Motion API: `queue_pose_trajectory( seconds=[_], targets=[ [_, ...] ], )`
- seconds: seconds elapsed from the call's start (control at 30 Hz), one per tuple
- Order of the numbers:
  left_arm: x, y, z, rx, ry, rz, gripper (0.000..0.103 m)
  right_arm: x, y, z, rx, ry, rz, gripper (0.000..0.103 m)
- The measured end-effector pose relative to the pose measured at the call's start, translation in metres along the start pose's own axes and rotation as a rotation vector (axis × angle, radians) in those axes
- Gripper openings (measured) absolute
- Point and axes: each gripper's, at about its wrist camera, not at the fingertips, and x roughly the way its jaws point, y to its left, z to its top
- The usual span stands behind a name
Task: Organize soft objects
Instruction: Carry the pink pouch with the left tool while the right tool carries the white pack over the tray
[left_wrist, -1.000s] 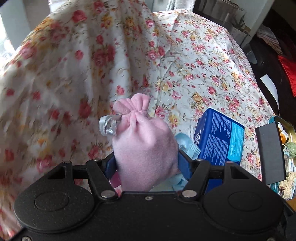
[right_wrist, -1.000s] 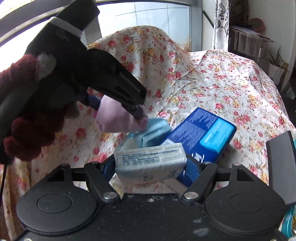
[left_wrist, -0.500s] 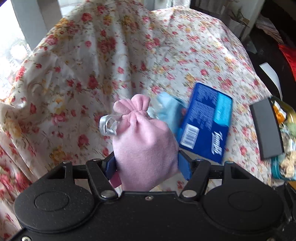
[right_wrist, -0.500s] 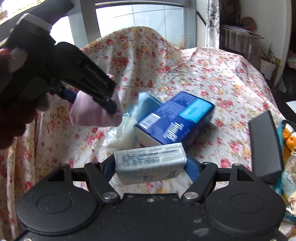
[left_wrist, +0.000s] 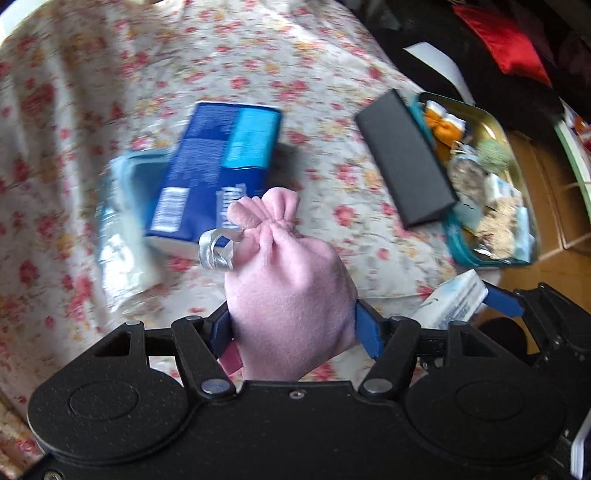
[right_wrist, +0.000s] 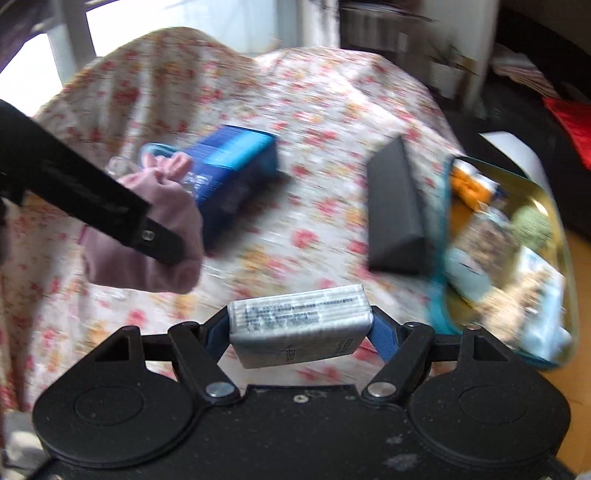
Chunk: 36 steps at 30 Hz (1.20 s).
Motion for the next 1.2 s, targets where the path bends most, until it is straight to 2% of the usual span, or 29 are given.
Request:
queue_pose_trajectory(
  seconds=[0.3,0.57,0.8,1.2],
  targets=[
    [0.006,-0.076,0.026,0.142,-0.021,-0.104,0.062,-0.006,-0.099,-0.012,0.149,0.014,-0.171,0.075],
    [0.024,-0.131,0.047,0.2,-0.041,-0.167,0.062,-0.006,-0.188,0.018,0.25,-0.015,-0.314,0.075],
    [0.057,-0.164,0.056,0.201,0.009,-0.207,0.062,0.014,-0.245,0.054,0.351,-0.021,-0.307,0.075],
    [0.094,-0.206,0.076,0.23,0.036,-0.245,0.062,0.057,-0.279,0.118,0.362,-0.053,-0.262,0.075]
  ],
)
